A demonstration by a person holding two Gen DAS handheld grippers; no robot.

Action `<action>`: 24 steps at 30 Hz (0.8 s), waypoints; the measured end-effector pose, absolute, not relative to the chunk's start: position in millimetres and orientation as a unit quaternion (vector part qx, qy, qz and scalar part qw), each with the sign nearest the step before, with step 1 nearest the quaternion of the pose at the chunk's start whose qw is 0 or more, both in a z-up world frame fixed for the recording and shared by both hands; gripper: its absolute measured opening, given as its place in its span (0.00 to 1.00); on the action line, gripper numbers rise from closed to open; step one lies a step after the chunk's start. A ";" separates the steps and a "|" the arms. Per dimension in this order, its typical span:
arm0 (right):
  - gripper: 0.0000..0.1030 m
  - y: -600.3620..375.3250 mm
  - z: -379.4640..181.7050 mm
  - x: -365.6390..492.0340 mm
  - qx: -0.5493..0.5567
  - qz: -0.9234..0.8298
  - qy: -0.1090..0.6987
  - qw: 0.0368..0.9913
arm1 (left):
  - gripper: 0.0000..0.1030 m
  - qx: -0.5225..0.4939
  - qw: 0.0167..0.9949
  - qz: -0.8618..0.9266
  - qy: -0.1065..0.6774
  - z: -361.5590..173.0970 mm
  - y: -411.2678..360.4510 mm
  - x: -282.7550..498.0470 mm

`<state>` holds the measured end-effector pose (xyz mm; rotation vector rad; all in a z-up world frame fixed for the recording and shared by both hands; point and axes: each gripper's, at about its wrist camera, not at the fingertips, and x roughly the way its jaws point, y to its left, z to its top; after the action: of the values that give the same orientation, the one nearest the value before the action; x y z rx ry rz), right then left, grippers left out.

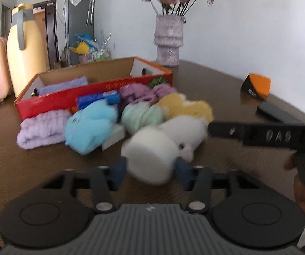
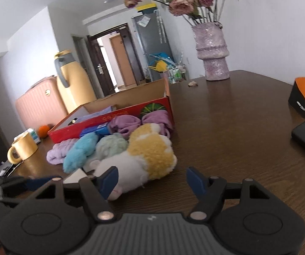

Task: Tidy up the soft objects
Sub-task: 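Move both tools back to the plush sheep on the table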

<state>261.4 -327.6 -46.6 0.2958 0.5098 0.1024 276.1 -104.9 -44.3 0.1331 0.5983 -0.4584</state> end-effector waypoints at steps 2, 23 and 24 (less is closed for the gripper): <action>0.74 -326.0 -48.8 263.5 0.150 0.041 0.250 0.956 | 0.43 0.062 0.934 -0.202 0.288 -41.3 -88.3 275.1; 0.81 -321.9 -50.6 274.4 0.123 -0.090 0.254 0.955 | 0.66 0.049 0.931 -0.225 0.283 -28.9 -88.1 232.8; 0.81 -325.9 -50.7 270.5 0.122 -0.092 0.251 0.956 | 0.66 0.051 0.928 -0.236 0.285 -29.8 -95.6 230.8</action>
<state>270.5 -325.9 -50.7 0.2478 0.5097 -0.1877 230.8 -95.6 -29.8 0.1054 0.5844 -0.4834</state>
